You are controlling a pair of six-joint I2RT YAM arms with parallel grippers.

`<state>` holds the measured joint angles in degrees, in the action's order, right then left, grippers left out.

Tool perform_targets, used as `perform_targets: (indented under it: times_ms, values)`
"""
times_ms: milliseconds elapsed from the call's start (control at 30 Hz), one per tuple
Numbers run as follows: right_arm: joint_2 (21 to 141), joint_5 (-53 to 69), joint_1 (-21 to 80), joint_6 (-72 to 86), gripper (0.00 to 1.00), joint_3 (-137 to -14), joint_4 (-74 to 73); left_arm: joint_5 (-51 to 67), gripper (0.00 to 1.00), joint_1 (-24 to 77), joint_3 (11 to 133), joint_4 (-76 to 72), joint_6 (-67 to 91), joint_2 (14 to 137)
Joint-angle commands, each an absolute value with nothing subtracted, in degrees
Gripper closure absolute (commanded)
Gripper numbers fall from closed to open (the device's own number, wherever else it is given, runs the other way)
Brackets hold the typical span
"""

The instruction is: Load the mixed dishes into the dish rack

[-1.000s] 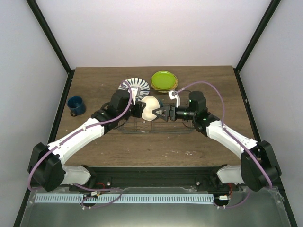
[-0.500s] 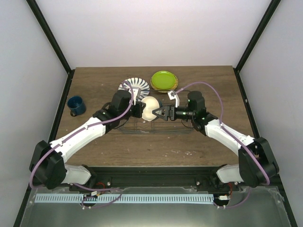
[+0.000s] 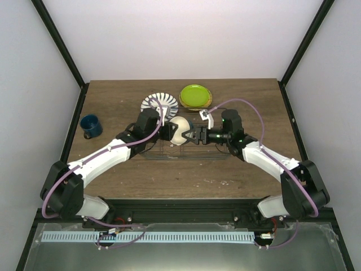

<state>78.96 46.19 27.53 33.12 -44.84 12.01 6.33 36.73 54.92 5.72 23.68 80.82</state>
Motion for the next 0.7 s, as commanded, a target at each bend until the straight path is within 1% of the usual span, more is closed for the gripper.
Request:
perform_targets:
  times_ms: [0, 100, 300, 400, 500, 567, 667]
  values:
    - [78.72, 43.95, 28.57, 29.2, 0.58, -47.89, 11.12, 8.59, 0.58, 37.42, 54.69, 0.48, 25.05, 81.25]
    - [78.69, 41.01, 28.56, 27.4, 0.6, -48.92, 8.35, 7.87, 0.49, 37.43, 54.66, 1.18, 24.92, 81.18]
    - [77.74, 34.6, 28.56, 24.48, 0.6, -50.67, 3.64, 5.12, 0.23, 37.3, 53.34, 4.43, 24.1, 79.75]
    - [77.12, 31.77, 28.56, 23.52, 0.6, -51.17, 2.36, 3.12, 0.13, 36.97, 51.61, 5.97, 23.92, 78.22]
    - [76.92, 28.94, 28.56, 22.88, 0.6, -52.31, 0.39, 1.43, 0.08, 36.2, 50.36, 8.12, 23.8, 76.58]
    - [76.86, 25.85, 28.63, 22.01, 0.6, -53.78, -1.78, -0.31, 0.06, 35.49, 49.5, 9.99, 23.82, 74.87]
    - [77.99, 19.32, 28.56, 19.82, 0.6, -58.62, -8.84, -2.28, 0.04, 34.7, 48.11, 12.36, 23.7, 70.26]
